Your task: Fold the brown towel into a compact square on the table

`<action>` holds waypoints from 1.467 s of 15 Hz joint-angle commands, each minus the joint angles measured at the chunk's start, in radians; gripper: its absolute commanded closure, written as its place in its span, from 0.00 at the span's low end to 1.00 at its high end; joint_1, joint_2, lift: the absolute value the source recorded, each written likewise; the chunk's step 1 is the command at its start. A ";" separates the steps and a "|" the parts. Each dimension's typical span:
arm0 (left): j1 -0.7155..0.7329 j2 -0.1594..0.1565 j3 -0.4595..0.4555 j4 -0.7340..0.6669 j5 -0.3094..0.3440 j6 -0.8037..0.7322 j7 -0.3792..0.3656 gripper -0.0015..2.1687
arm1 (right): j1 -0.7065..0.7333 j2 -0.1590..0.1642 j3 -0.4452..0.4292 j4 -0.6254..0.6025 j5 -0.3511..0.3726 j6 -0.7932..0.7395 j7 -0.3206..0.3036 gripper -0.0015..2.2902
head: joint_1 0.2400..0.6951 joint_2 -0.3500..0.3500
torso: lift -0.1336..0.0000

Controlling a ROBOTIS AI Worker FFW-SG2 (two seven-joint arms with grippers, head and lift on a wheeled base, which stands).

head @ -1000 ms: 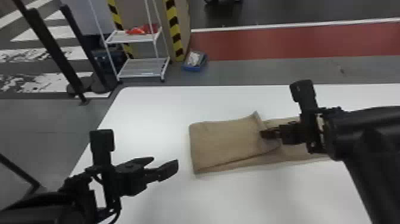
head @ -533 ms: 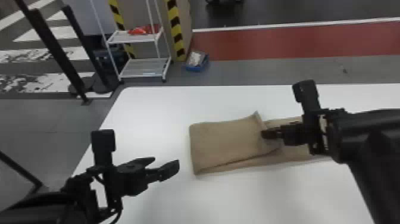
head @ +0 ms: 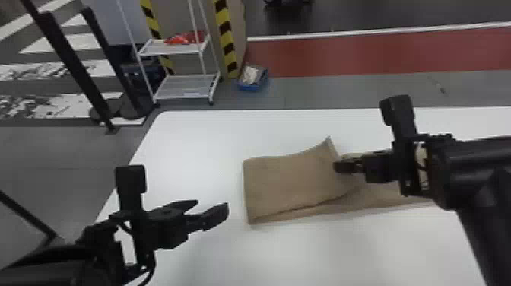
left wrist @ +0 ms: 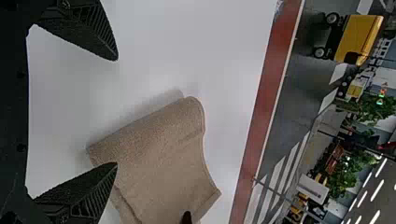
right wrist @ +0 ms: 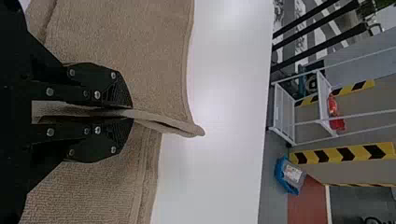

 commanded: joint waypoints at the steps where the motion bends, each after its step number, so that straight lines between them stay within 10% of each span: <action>1: -0.004 0.000 0.003 0.002 0.001 0.000 0.000 0.04 | 0.052 0.004 -0.026 -0.148 -0.047 0.065 0.006 0.44 | 1.00 0.77 | 0.08; 22: -0.019 -0.001 -0.044 0.035 -0.006 -0.006 0.008 0.04 | 0.163 -0.035 -0.285 -0.231 -0.106 0.058 0.034 0.44 | 1.00 0.59 | 0.08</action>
